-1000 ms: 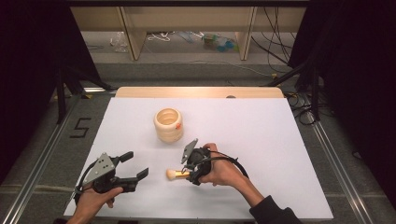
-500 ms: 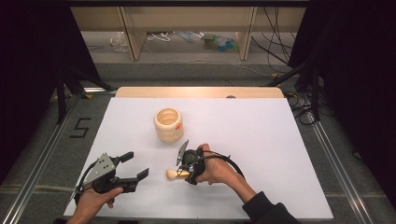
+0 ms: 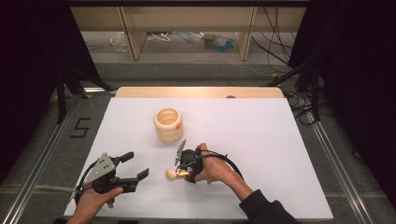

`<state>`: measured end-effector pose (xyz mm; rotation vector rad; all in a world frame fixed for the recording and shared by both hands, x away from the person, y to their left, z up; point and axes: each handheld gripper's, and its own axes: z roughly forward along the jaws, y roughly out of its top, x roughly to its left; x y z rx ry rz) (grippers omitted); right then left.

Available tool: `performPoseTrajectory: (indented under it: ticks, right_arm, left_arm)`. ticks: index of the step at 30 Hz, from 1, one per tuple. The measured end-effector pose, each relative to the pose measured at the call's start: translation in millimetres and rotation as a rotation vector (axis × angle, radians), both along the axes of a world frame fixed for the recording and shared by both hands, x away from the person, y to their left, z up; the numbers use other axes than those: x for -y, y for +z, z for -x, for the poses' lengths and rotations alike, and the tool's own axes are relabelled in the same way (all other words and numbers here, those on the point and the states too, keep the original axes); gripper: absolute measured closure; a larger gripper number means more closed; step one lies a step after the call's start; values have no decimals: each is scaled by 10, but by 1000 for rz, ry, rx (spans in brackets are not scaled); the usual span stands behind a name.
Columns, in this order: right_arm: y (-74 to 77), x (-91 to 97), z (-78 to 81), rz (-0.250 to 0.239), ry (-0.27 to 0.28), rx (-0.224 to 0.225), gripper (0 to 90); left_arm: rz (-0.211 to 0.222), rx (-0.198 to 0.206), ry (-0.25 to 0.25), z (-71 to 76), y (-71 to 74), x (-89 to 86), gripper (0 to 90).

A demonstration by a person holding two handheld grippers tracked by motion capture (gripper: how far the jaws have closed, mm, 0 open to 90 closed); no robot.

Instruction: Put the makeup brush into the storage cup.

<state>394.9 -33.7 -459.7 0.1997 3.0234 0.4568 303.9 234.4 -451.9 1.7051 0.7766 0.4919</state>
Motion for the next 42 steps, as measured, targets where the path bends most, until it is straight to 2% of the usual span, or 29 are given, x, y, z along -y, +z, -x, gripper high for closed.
performPoseTrajectory:
  ticks: [22,25,31,33,34,35,36,42]
  right_arm:
    - [-10,-42,-32,32,-12,-63,619]
    - [-6,-37,-54,50,11,-47,631]
    - [-6,-55,-39,43,-21,-58,679]
    - [-7,-50,-64,62,18,-35,698]
    - [-4,-60,-44,57,-5,-48,702]
    - [-4,-60,-44,57,-5,-48,702]
    - [-1,-62,-47,68,13,-33,718]
    - [6,-91,-29,91,29,-19,732]
  left_arm:
    - [2,1,-3,0,1,1,163]
    - [2,1,-3,0,2,0,163]
    - [3,2,-3,0,4,-1,163]
    - [2,2,-3,1,4,0,163]
    - [2,2,-3,1,4,0,163]
    - [2,2,-3,1,4,0,163]
    - [3,2,-3,1,4,1,163]
    - [2,2,-3,1,4,1,164]
